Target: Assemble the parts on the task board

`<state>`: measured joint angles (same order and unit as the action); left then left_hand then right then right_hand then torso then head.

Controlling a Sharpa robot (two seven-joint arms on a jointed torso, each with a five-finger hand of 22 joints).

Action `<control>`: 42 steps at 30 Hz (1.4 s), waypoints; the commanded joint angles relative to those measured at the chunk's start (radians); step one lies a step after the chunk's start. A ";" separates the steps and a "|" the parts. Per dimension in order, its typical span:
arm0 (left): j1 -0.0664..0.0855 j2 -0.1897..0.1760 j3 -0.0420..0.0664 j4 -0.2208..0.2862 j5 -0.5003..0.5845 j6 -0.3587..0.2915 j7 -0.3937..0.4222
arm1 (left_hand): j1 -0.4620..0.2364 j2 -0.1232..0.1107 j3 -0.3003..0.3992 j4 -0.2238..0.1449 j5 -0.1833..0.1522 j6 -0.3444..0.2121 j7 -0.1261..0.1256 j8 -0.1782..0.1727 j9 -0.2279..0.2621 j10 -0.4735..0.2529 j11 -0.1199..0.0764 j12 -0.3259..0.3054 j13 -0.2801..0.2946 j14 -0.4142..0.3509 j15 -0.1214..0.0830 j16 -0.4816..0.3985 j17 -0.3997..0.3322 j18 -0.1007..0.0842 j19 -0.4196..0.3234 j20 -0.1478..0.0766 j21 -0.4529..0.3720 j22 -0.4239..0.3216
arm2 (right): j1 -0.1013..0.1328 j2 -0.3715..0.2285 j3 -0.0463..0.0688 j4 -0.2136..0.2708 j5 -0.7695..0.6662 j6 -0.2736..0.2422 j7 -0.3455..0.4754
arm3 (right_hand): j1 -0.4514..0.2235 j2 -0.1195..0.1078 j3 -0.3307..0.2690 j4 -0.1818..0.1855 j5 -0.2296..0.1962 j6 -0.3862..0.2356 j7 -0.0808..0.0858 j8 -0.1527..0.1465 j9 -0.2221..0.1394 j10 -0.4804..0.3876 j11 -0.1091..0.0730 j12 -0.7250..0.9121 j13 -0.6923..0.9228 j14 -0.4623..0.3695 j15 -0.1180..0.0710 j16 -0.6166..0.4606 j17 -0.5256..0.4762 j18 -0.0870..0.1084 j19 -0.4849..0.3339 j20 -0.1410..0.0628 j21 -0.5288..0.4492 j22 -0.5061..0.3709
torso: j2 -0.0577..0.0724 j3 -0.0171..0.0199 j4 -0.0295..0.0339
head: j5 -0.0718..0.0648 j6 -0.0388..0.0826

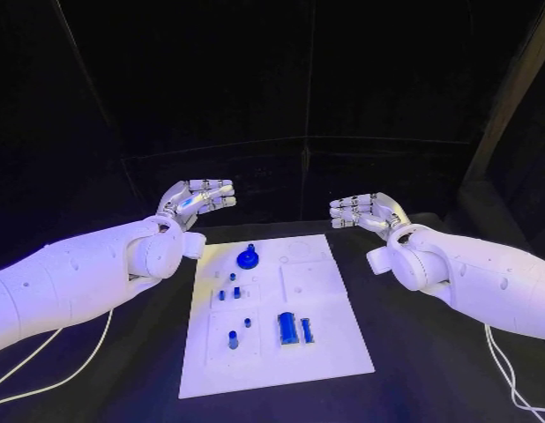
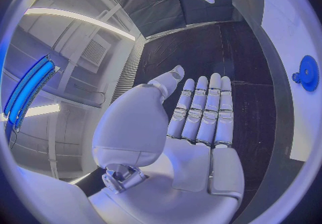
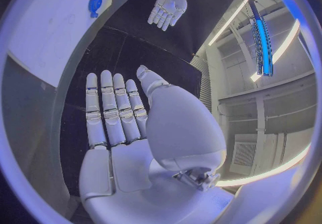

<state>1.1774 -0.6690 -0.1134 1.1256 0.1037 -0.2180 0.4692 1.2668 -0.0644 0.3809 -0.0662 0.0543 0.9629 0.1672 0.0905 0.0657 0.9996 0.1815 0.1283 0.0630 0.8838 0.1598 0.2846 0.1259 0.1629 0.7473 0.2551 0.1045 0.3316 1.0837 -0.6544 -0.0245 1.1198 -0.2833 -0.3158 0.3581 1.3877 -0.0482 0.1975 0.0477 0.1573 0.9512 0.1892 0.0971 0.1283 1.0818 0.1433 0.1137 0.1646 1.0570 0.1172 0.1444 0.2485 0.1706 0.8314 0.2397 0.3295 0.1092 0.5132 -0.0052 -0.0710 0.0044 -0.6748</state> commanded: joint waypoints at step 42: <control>-0.127 -0.111 0.113 0.444 -0.104 -0.552 0.051 | -1.058 0.064 -0.381 0.066 -0.054 -0.806 -0.167 -0.090 -0.066 -0.839 -0.181 -0.128 -0.063 -0.740 -0.160 -0.285 -0.126 -0.163 -0.638 -0.255 -0.104 -0.332 | -0.034 -0.126 0.025 0.450 0.283 -0.454 0.162 | -1.160 0.048 -0.197 -0.048 -0.157 -0.789 -0.189 -0.097 -0.128 -0.898 -0.143 -0.114 -0.165 -0.876 -0.117 -0.144 -0.249 -0.171 -0.686 -0.240 -0.329 -0.109 | 0.031 0.0052 0.0710 | -0.004 0.075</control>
<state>1.0485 -0.7792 -0.0010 1.5681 0.0276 -0.7367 0.4996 0.2784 0.0001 0.0491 0.0000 0.0038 0.2092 0.0010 0.0040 0.0011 0.2136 0.0035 0.0037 0.0014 0.1908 0.0019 0.0078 0.0012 0.0216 0.1485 0.0176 0.0039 0.0155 1.0482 -0.7795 -0.0011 1.5687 -0.0190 -0.7374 0.4953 0.3056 -0.0002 0.0098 -0.0001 0.0064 0.2176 0.0044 0.0039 0.0011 0.2467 0.0007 0.0036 0.0014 0.2433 0.0013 0.0047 0.0023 0.0221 0.1949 0.0115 0.0142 0.0014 0.5441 0.0000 -0.0001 -0.0003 -0.5999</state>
